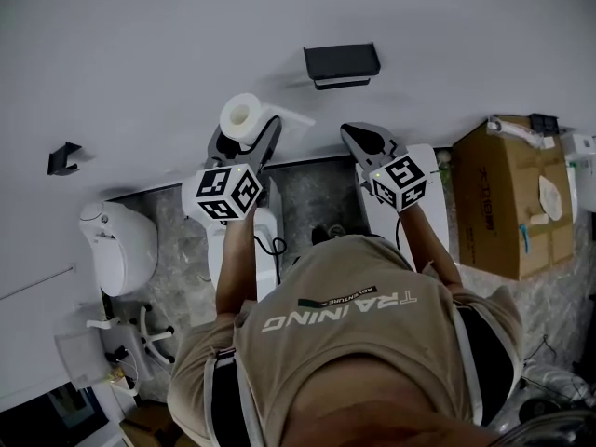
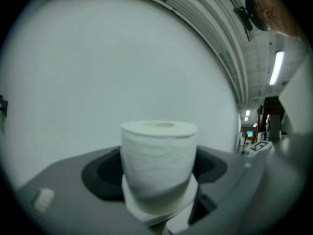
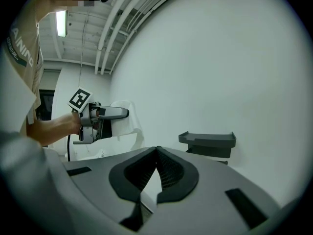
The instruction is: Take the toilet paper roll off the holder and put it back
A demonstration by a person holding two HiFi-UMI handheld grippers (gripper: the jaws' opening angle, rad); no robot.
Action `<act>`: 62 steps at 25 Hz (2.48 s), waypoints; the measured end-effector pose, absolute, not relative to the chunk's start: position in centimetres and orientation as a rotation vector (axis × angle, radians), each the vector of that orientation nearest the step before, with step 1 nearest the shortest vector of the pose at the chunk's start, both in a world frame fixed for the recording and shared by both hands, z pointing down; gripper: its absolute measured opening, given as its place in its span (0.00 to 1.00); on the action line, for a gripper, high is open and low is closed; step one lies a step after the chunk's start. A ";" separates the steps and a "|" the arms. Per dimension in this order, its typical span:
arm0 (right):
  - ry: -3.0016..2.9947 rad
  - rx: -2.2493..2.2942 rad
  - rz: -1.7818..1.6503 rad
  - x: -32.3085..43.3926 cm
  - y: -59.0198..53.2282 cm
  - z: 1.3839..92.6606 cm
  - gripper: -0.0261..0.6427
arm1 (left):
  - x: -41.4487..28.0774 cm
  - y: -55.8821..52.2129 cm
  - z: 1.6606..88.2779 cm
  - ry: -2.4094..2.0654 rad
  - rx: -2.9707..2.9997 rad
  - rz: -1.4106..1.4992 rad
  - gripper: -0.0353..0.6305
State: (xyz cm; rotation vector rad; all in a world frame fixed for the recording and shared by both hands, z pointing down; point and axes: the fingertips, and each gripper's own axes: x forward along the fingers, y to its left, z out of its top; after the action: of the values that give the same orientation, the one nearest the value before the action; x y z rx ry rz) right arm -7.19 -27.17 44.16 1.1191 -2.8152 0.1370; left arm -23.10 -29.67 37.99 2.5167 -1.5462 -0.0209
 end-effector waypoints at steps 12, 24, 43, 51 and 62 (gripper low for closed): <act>-2.783 1.157 0.131 -6.2 -27.2 44.3 0.06 | -21.5 -31.1 37.3 -1.489 2.573 -0.025 0.65; -2.738 1.238 0.157 -3.2 -28.0 44.6 0.06 | -16.4 -35.8 32.8 -1.391 2.728 -0.048 0.65; -2.677 1.376 0.223 2.2 -32.9 45.6 0.06 | -8.3 -44.4 32.1 -1.238 2.819 -0.001 0.65; -2.647 1.397 0.285 3.6 -33.5 47.2 0.06 | -6.7 -46.0 37.1 -1.174 2.734 0.084 0.65; -2.635 1.395 0.317 4.5 -34.1 48.2 0.06 | -6.1 -47.2 39.6 -1.239 2.744 0.219 0.65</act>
State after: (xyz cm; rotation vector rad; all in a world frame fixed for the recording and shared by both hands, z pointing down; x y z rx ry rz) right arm 4.47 -34.09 48.21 1.3947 -2.6346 0.3174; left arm -6.10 -47.17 39.64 2.7436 -1.2391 0.2192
